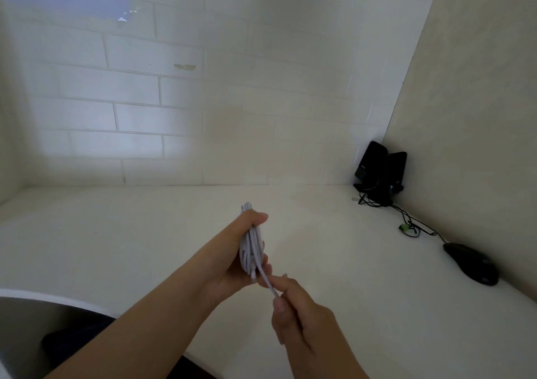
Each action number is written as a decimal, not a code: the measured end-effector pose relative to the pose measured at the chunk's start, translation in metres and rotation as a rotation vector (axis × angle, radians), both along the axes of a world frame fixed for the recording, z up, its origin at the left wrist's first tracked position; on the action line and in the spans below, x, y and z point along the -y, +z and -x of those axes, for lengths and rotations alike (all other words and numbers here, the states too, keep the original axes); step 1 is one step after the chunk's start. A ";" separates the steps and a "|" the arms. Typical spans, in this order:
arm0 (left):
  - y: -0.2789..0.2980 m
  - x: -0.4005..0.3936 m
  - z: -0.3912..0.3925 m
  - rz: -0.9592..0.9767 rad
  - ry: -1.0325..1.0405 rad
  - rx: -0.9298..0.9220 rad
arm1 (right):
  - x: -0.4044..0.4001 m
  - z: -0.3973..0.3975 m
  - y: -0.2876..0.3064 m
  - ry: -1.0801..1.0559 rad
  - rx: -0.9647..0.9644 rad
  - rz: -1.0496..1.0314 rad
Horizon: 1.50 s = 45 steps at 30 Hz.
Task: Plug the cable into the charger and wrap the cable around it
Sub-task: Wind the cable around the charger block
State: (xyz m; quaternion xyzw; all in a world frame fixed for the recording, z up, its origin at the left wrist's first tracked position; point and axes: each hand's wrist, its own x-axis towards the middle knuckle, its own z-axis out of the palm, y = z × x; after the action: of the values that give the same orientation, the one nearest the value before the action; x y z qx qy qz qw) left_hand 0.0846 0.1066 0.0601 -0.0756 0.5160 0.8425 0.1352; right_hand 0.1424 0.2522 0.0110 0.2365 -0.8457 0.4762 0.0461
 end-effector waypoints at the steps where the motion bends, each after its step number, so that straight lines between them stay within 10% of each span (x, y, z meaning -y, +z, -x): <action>1: 0.001 -0.001 -0.001 -0.025 -0.004 0.011 | 0.000 0.001 0.000 0.008 0.012 0.006; 18: 0.000 0.005 -0.015 -0.219 -0.423 -0.128 | -0.018 0.041 0.014 0.129 0.203 -0.071; 30: 0.010 0.014 -0.027 0.463 -0.519 -0.244 | -0.044 0.084 0.071 -0.012 -0.266 -0.877; 39: -0.008 0.009 -0.015 1.253 -0.314 -0.540 | -0.014 0.054 0.084 -0.168 -0.273 -0.614; 45: -0.012 0.006 -0.012 1.065 -0.161 -0.505 | -0.003 0.021 0.068 -0.180 -0.252 -0.503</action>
State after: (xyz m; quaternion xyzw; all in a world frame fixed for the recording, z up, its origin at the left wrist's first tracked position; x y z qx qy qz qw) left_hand 0.0968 0.1008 0.0481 0.1092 0.8879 0.4467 0.0151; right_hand 0.1212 0.2554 0.0787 0.2219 -0.9423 0.2126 0.1326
